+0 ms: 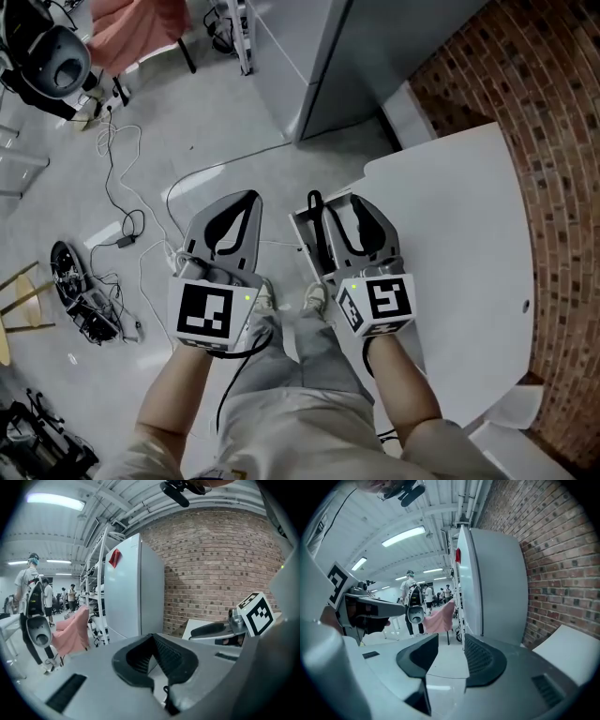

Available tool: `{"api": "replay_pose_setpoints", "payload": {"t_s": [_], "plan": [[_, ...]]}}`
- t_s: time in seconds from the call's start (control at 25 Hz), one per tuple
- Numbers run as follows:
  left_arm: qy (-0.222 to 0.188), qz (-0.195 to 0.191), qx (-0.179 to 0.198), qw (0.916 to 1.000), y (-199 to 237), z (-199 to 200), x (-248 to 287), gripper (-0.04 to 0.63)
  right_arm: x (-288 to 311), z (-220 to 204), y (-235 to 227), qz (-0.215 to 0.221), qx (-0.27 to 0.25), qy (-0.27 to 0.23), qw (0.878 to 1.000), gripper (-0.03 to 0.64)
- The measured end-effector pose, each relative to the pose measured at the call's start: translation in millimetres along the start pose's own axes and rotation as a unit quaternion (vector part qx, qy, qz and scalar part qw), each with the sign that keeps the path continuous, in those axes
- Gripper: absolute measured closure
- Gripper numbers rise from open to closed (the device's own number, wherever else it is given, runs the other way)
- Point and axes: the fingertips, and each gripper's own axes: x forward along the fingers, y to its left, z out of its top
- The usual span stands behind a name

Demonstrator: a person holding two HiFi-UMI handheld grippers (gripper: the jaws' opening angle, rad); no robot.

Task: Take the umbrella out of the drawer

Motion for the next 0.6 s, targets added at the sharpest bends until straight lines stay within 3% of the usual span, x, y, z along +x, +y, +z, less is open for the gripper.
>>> {"api": "replay_pose_setpoints", "payload": {"t_s": [0.16, 0.6], "plan": [[0.017, 0.003, -0.03, 0.9994, 7.9, -37.3, 27.7, 0.589, 31.6, -46.3, -11.8, -0.012, 0.0, 0.028, 1.0, 0.453], [0.075, -0.002, -0.064, 0.9951, 22.1, -166.5, 102.5, 0.589, 101.2, -181.8, -43.6, -0.05, 0.002, 0.099, 0.994, 0.423]]}}
